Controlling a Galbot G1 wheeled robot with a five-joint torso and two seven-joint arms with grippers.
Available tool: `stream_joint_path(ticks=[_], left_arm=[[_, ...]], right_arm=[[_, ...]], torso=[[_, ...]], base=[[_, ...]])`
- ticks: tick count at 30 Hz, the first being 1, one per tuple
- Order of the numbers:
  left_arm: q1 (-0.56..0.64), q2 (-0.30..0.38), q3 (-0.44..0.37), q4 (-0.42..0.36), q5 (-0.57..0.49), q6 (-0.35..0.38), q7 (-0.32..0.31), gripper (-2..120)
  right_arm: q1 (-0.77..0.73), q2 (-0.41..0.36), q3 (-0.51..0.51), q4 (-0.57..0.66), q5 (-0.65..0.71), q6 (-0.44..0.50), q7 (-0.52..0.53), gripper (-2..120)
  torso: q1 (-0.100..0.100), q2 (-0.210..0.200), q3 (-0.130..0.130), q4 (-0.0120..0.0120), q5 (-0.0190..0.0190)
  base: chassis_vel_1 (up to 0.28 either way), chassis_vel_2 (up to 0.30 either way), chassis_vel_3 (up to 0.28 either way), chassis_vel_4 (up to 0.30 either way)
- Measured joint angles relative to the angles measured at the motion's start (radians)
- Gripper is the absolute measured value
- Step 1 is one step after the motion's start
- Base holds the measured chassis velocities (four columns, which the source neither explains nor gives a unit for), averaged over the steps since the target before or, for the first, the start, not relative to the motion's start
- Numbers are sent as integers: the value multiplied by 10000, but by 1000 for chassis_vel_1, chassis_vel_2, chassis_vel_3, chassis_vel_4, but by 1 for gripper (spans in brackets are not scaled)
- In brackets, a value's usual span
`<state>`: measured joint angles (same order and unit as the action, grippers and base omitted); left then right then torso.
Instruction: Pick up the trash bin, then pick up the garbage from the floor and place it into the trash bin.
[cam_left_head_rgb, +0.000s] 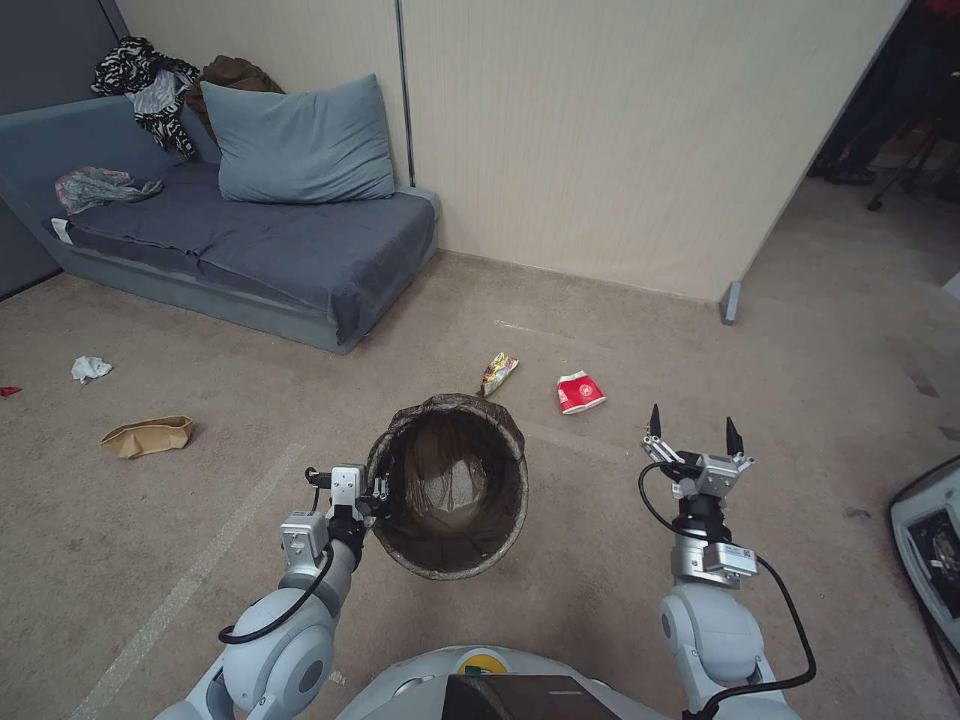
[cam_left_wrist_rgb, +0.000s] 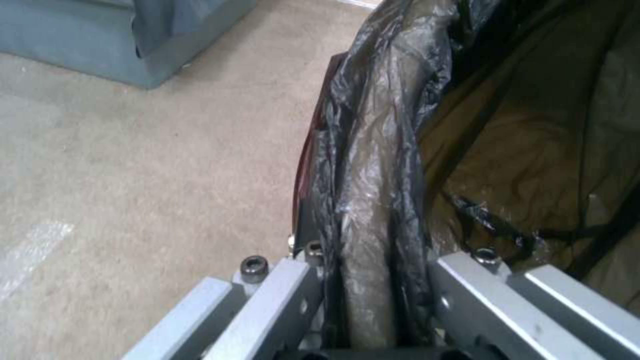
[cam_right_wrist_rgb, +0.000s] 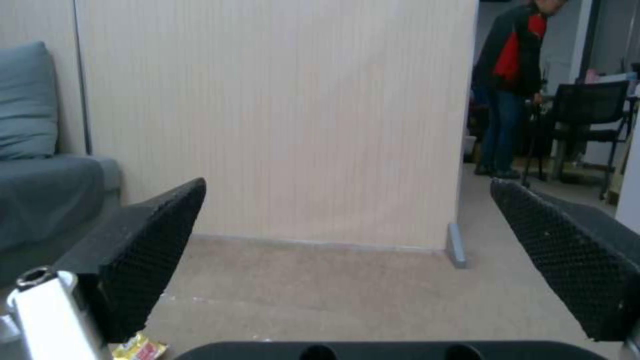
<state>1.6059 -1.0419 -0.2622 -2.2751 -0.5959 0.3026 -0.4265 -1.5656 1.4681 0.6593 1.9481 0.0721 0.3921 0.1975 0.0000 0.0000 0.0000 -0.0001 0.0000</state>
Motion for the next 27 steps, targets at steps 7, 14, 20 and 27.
stream_joint_path(ticks=[7,14,20,27], left_arm=[[-29,-6,-12,-14,-21,-13,-2,2],[-37,-3,-18,-83,-46,-19,-7,2],[-36,9,-13,-116,-54,-22,-17,2],[-23,-2,-12,-140,-54,-39,-25,2]], right_arm=[[64,2,-18,-12,6,-18,0,100],[83,2,-36,-19,9,-44,1,100],[92,10,-45,-21,12,-58,6,100],[86,21,-46,-21,12,-59,14,100]], torso=[[0,0,2,1,-1],[0,0,1,1,1],[0,0,1,1,-1],[0,0,1,1,0]], base=[[-112,111,116,-111],[-70,77,80,-86],[-77,80,87,-89],[-91,90,86,-95]])
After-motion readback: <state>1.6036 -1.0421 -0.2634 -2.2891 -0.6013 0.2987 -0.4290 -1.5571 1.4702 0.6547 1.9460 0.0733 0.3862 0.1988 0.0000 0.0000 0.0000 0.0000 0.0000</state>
